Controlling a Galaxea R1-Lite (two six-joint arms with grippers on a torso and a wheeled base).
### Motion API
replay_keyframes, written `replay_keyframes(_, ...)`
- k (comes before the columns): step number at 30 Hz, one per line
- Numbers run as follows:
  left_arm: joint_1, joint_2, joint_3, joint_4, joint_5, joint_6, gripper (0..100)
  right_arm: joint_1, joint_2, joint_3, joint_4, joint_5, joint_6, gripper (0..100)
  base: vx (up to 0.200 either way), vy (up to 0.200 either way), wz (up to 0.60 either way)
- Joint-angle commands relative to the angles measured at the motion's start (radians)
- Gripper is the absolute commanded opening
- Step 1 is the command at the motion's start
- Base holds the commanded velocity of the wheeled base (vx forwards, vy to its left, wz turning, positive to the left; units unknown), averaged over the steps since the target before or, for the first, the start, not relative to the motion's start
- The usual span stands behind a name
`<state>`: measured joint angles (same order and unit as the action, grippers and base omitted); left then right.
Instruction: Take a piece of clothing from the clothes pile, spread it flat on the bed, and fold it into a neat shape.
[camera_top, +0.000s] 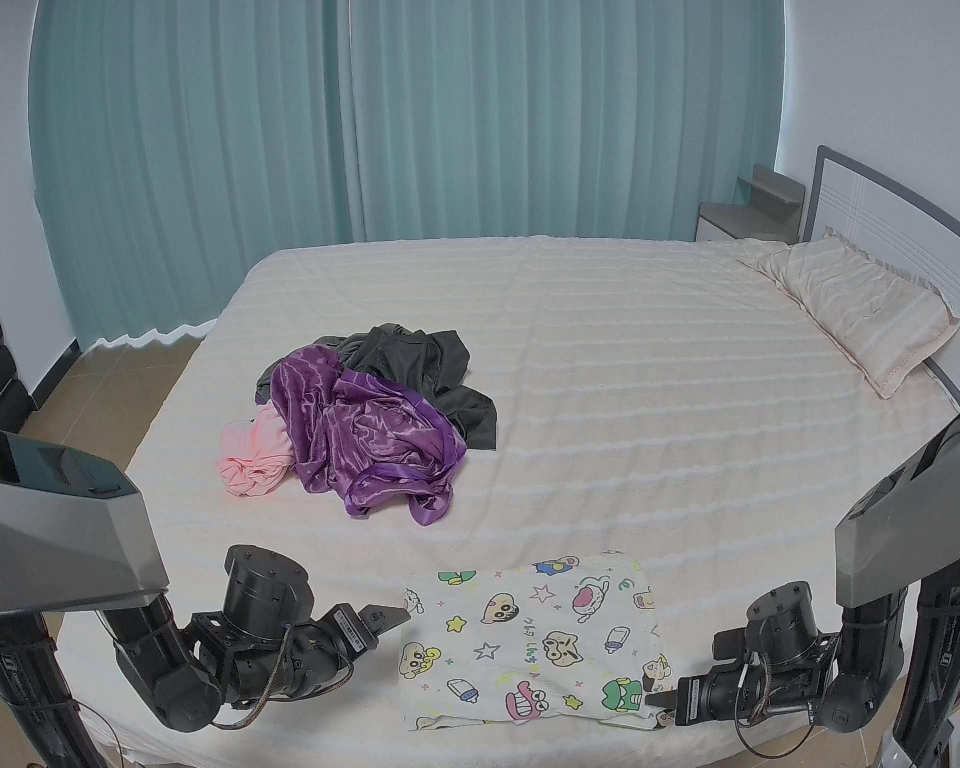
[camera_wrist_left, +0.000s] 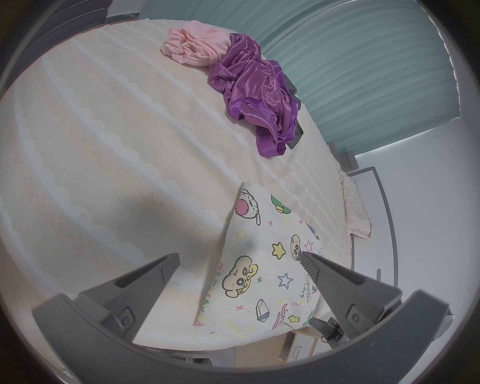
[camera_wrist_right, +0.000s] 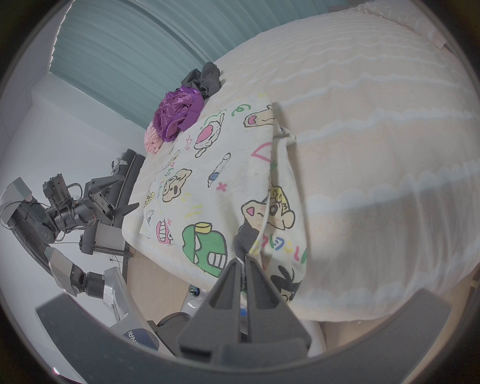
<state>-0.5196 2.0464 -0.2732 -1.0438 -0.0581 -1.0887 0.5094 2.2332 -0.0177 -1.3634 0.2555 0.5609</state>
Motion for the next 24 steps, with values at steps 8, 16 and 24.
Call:
replay_keyframes(8, 0.001, 0.003, -0.001, 0.001, 0.0, 0.0, 100, -0.037, -0.127, 0.018, 0.178, -0.007, -0.019, 0, 0.0, 0.0, 0.0)
replay_keyframes(16, 0.001, 0.003, -0.003, -0.001, 0.0, 0.0, 100, -0.104, -0.095, 0.018, 0.19, -0.005, -0.09, 0, 0.0, 0.0, 0.0)
replay_keyframes(24, 0.001, 0.009, -0.003, 0.001, 0.0, 0.0, 100, -0.118, -0.147, 0.018, 0.109, -0.004, -0.088, 100, 0.0, 0.0, 0.0)
